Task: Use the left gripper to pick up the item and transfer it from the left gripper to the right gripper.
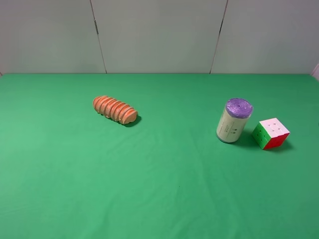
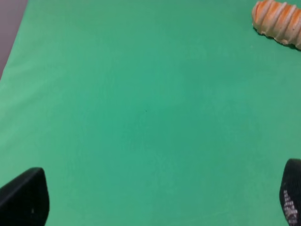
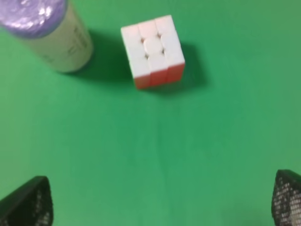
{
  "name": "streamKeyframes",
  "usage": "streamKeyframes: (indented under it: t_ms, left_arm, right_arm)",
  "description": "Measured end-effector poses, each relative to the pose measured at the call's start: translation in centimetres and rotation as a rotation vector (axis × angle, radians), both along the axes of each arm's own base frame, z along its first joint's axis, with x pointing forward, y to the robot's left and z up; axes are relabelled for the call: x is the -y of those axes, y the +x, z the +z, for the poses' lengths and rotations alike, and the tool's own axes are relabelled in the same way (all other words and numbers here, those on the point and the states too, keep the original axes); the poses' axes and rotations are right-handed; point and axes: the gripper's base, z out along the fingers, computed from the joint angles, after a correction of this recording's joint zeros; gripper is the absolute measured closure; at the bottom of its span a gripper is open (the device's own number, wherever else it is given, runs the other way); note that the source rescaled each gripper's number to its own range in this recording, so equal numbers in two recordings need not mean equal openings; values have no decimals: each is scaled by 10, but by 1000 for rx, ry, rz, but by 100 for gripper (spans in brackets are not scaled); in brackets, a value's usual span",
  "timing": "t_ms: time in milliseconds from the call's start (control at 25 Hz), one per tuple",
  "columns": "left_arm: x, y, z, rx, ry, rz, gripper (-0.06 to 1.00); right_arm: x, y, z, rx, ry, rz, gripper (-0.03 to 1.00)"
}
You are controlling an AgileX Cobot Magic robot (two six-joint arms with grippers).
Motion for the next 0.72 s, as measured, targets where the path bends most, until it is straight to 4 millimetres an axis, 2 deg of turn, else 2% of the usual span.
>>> streamKeyframes:
  t_ms: [280, 480, 720]
  left_arm:
    - [0, 0, 0, 0, 0, 0, -1]
    - [0, 0, 0, 0, 0, 0, -1]
    - [0, 0, 0, 0, 0, 0, -1]
  right_arm:
    - [-6, -31, 31, 48, 91, -17, -3]
    - [-10, -60, 38, 158, 154, -6, -3]
    - [-10, -93, 32, 277, 153, 3, -3]
